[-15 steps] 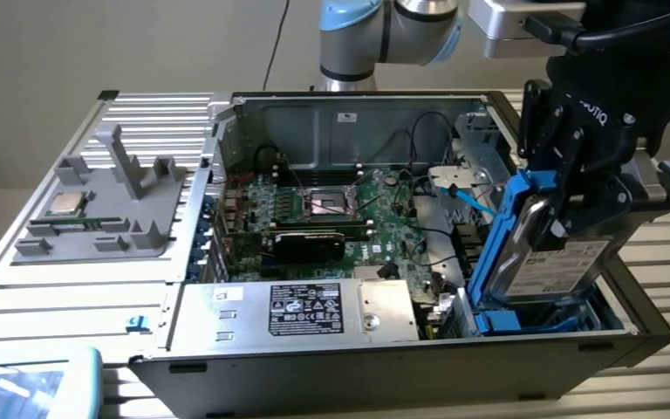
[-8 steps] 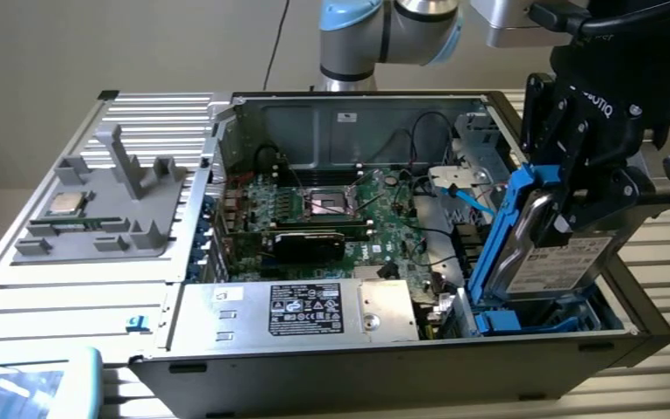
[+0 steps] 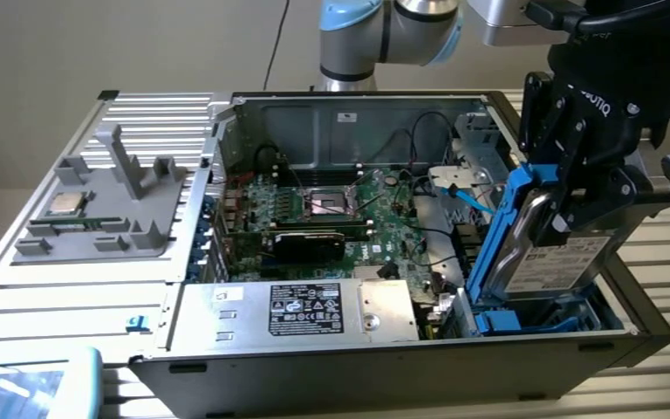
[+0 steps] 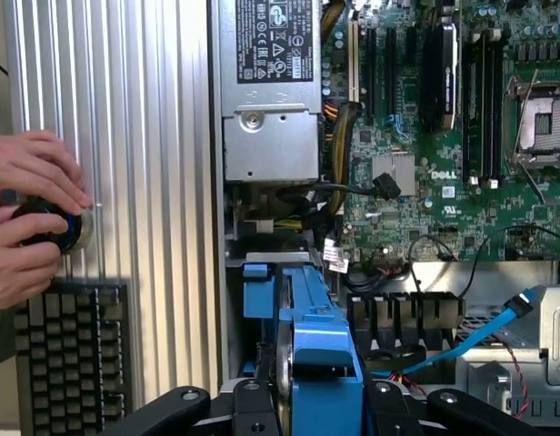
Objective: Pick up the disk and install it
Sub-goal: 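Insert the disk into the insertion slot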
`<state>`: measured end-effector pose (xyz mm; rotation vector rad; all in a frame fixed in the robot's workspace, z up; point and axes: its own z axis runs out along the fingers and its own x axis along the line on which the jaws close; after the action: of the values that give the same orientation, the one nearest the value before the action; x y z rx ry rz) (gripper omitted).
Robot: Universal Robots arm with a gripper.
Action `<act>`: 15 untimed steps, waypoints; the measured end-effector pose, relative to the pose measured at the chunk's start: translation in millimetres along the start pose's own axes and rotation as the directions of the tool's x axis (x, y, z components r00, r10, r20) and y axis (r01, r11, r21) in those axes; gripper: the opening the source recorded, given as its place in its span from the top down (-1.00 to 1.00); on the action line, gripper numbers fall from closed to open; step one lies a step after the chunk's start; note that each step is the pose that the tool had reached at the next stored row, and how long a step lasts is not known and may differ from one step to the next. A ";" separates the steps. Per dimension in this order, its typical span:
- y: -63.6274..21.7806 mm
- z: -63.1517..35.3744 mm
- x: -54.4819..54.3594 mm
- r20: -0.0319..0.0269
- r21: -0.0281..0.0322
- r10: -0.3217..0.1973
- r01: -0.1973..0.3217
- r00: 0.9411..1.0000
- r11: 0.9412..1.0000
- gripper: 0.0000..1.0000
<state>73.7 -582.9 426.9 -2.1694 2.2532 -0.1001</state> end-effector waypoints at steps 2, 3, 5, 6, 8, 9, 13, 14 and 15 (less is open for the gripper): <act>0.1 0.0 0.0 0.000 -0.003 0.000 0.000 1.000 1.000 0.25; 0.1 0.0 0.0 0.000 -0.004 0.000 0.000 1.000 1.000 0.25; -0.1 0.2 -0.1 -0.001 -0.007 0.000 0.000 1.000 1.000 0.25; -0.3 0.3 0.0 0.000 -0.008 0.000 0.000 1.000 1.000 0.25; -0.7 0.5 -0.1 0.000 -0.008 0.000 0.000 1.000 1.000 0.25; -1.0 0.8 -0.1 0.000 -0.008 0.000 0.000 1.000 1.000 0.25; -1.5 4.8 -0.2 -0.001 -0.012 0.000 0.000 1.000 1.000 0.25; -1.5 6.0 -0.3 -0.001 -0.013 0.000 0.000 1.000 1.000 0.25; -1.6 7.1 -0.3 -0.001 -0.014 0.000 0.000 1.000 1.000 0.25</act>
<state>75.6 -582.9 419.9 -2.1772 2.2608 -0.0852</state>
